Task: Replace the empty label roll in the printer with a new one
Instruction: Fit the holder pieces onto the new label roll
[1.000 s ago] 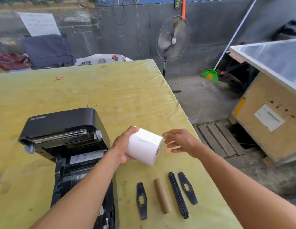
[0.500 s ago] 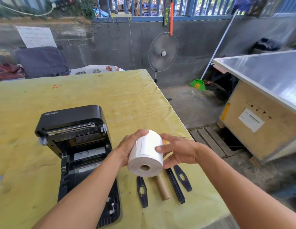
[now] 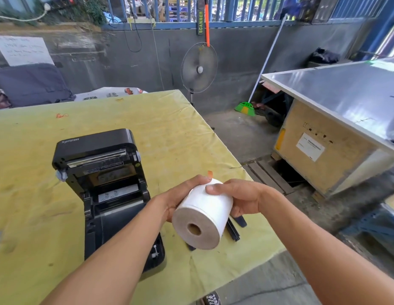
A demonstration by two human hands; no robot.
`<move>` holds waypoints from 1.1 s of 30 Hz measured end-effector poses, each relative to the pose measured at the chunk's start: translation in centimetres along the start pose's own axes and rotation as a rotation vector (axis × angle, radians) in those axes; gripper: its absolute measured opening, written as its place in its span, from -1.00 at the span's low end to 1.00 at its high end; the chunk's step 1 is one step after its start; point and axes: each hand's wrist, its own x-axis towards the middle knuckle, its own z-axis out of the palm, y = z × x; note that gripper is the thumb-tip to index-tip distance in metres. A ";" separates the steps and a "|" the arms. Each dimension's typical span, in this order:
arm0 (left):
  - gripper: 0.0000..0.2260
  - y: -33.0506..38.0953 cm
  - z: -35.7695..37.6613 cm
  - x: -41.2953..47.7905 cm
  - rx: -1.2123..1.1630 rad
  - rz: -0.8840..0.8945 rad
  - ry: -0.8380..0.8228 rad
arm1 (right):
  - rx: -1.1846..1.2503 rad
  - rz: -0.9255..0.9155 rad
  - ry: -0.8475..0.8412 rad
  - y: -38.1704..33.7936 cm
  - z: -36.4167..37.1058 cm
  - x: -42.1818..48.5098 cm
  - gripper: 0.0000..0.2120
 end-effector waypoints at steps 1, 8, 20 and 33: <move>-0.49 -0.3 0.0 -0.4 -0.031 0.016 -0.003 | 0.070 -0.002 0.038 0.6 0.2 -0.1 -0.23; -0.25 -2.7 -0.3 -0.6 -0.339 0.248 0.137 | 0.497 0.027 0.292 2.4 1.0 -1.6 -0.37; -0.39 -0.2 0.1 0.7 -0.044 0.396 0.510 | 0.505 -0.047 0.196 0.3 -1.8 1.6 -0.38; -0.81 -1.3 -3.7 3.6 -0.572 0.609 0.606 | -0.874 -0.036 0.398 6.5 -4.9 9.3 -0.83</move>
